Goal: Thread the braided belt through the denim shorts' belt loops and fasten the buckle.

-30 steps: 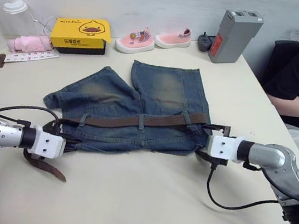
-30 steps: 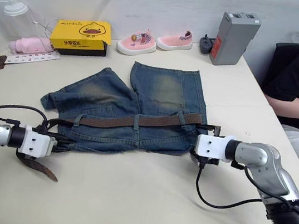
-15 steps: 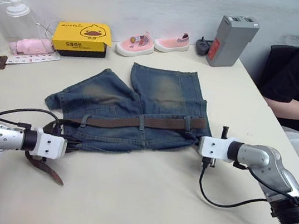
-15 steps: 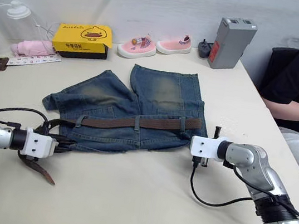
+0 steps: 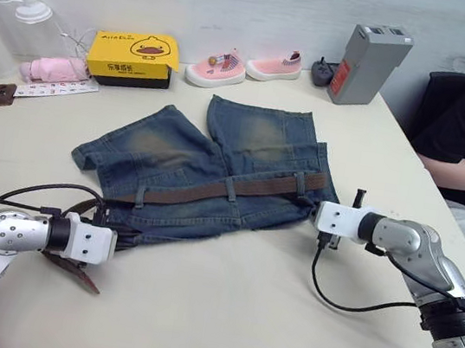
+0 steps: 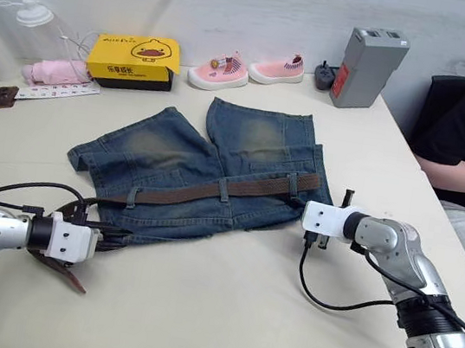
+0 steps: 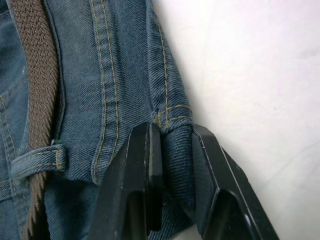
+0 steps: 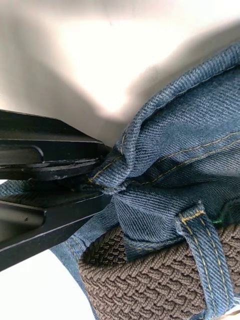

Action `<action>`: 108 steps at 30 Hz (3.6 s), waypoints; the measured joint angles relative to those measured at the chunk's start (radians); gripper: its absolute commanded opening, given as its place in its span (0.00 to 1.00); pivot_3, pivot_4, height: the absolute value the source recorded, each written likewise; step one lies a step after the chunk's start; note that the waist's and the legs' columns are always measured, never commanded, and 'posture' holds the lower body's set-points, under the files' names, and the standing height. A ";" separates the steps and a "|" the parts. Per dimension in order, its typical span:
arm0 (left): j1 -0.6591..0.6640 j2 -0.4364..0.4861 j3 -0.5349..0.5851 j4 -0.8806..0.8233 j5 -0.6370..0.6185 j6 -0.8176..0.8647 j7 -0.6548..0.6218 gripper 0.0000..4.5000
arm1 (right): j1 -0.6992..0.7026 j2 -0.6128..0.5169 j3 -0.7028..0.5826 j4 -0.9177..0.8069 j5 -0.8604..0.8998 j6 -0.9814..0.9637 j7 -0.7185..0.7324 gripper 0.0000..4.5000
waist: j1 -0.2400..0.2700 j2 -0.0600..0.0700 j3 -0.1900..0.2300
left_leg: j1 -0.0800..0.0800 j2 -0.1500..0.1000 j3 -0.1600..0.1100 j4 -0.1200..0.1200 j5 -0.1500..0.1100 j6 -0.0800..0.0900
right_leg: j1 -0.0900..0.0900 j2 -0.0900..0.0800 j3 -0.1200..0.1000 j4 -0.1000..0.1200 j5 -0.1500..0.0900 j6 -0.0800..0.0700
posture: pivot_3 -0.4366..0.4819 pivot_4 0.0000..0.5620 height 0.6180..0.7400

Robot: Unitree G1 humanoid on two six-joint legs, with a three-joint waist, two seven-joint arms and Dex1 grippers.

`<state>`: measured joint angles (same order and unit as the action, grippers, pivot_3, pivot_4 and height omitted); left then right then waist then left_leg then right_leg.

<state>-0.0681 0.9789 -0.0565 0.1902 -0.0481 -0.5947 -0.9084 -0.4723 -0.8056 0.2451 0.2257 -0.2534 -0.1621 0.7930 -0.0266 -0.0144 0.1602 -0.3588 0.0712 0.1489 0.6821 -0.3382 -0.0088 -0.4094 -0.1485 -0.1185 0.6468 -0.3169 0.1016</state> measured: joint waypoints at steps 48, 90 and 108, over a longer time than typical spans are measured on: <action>0.084 -0.098 0.396 -0.394 -0.610 0.985 0.152 0.99 | -0.097 0.156 -0.291 -0.182 0.504 0.655 0.085 1.00 | -0.030 0.011 0.020 | -0.033 -0.058 -0.103 -0.038 0.043 0.010 | 0.037 -0.052 -0.104 -0.026 0.003 0.012 | 0.48 0.27 0.65; -0.168 -0.168 0.345 -0.274 -0.615 1.243 0.085 1.00 | -0.447 0.081 -0.151 0.366 0.484 1.102 0.348 0.01 | 0.024 0.013 0.024 | -0.032 -0.056 -0.086 -0.032 0.050 0.006 | 0.032 -0.044 -0.081 -0.023 0.004 0.017 | 0.48 0.27 0.65; -0.651 -0.254 0.124 0.301 -0.532 1.541 0.013 0.88 | -0.258 0.058 -0.213 0.015 0.597 1.189 0.312 0.01 | 0.019 0.010 0.025 | -0.030 -0.053 -0.082 -0.031 0.050 0.004 | 0.031 -0.036 -0.070 -0.023 0.004 0.017 | 0.48 0.27 0.65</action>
<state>-0.7186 0.7248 0.0670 0.4911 -0.5797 0.9465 -0.8951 -0.7301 -0.7472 0.0319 0.2404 0.3436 1.0273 1.1046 -0.0072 -0.0042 0.1853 -0.3885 0.0182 0.0664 0.6512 -0.2886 -0.0046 -0.3782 -0.1849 -0.1884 0.6240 -0.3132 0.1189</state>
